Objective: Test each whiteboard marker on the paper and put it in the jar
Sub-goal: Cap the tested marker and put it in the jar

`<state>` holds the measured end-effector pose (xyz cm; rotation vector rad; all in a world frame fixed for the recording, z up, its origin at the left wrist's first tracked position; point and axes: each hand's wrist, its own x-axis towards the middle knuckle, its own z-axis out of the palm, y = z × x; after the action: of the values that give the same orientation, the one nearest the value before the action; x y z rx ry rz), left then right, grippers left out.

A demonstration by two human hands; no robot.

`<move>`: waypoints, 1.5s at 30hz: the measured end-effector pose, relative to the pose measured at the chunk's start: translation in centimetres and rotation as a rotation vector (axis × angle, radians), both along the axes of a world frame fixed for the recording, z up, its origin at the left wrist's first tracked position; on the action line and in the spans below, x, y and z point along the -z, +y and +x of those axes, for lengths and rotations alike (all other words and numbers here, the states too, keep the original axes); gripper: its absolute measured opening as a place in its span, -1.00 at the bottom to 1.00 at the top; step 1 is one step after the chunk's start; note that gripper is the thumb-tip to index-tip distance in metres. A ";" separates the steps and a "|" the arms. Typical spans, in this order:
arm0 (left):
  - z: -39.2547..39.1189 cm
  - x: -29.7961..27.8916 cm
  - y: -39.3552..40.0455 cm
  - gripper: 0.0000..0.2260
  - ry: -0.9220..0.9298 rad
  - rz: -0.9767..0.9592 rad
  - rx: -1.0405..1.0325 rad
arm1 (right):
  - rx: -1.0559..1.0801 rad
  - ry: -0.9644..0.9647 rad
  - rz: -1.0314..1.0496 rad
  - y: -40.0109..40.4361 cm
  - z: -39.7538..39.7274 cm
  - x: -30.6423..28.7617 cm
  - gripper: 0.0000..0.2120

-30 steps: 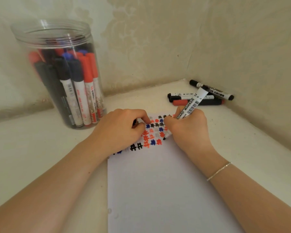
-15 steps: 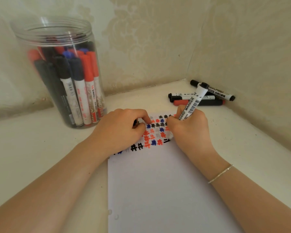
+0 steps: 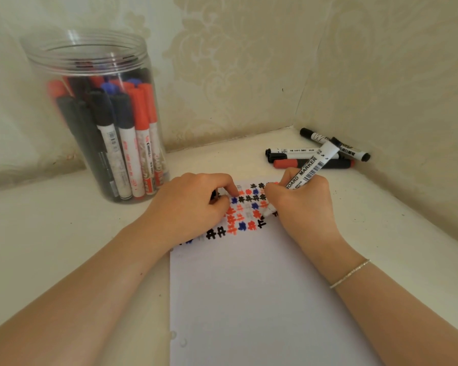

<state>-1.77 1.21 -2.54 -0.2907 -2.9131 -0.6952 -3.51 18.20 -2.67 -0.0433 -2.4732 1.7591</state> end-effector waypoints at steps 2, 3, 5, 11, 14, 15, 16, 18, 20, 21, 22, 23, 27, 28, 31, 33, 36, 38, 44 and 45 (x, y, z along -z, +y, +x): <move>0.1 0.0 0.1 -0.79 0.001 -0.006 0.000 | -0.001 0.038 0.018 -0.2 0.1 0.0 -0.89; 0.1 -0.1 0.1 -0.78 0.001 -0.009 0.001 | -0.011 0.044 0.024 -0.2 0.1 0.1 -0.88; 0.1 -0.2 0.1 -0.78 -0.006 -0.013 0.005 | -0.032 0.034 0.027 -0.2 0.0 0.1 -0.86; 0.6 -0.4 0.4 -0.72 0.024 0.036 0.059 | -0.054 -0.003 -0.389 1.0 -0.5 -0.5 -0.76; 0.8 -0.7 0.8 -0.64 0.023 0.318 0.106 | -0.145 -0.005 -0.716 1.7 -0.7 -1.6 -0.84; 0.8 -0.8 0.9 -0.63 0.020 0.383 0.116 | -0.179 -0.027 -0.828 1.8 -0.7 -1.8 -0.84; 0.8 -0.7 1.0 -0.61 0.015 0.418 0.123 | -0.205 -0.057 -0.907 2.0 -0.7 -1.9 -0.82; 0.8 -0.6 1.2 -0.57 -0.005 0.445 0.138 | -0.225 -0.102 -0.941 2.0 -0.6 -1.9 -0.80; 0.7 -0.5 1.4 -0.60 -0.027 0.480 0.133 | -0.210 -0.088 -0.895 1.7 -0.4 -1.8 -0.87; 0.7 -0.5 1.4 -0.65 -0.027 0.494 0.125 | -0.196 -0.074 -0.877 1.5 -0.4 -1.8 -0.91; 0.7 -0.6 1.4 -0.69 -0.019 0.497 0.117 | -0.187 -0.063 -0.863 1.4 -0.4 -1.7 -0.94; 0.7 -0.7 1.5 -0.71 -0.010 0.491 0.112 | -0.181 -0.049 -0.854 1.4 -0.5 -1.7 -0.94; 0.9 -0.9 1.5 -0.74 0.001 0.465 0.099 | -0.181 -0.022 -0.832 1.5 -0.6 -1.3 -0.83; 1.0 -1.0 1.5 -0.74 0.007 0.455 0.096 | -0.185 -0.027 -0.807 1.5 -0.7 -1.2 -0.83; 1.0 -0.8 1.6 -0.76 0.034 0.416 0.113 | -0.196 -0.041 -0.668 1.4 -0.9 -0.8 -0.87; 1.0 -0.7 1.5 -0.79 0.041 0.429 0.132 | -0.228 -0.058 -0.642 1.4 -0.9 -0.8 -0.77; 0.9 -0.8 1.1 -0.86 0.062 0.532 0.171 | -0.377 -0.139 -0.716 1.7 -0.8 -1.0 -0.83; 0.8 -1.0 0.9 -0.87 0.071 0.607 0.200 | -0.468 -0.217 -0.768 2.1 -0.8 -1.4 -0.82; 0.7 -0.8 1.3 -0.84 -0.029 0.695 0.130 | -0.297 -0.230 -0.870 2.0 -1.0 -1.4 -0.69; 0.7 -0.8 1.3 -0.84 -0.057 0.706 0.109 | -0.241 -0.167 -0.851 1.8 -1.1 -1.2 -0.76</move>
<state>-1.08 2.54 -1.75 -0.3415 -2.4925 -1.6866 -4.60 20.00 -1.47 0.0451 -1.6708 2.8733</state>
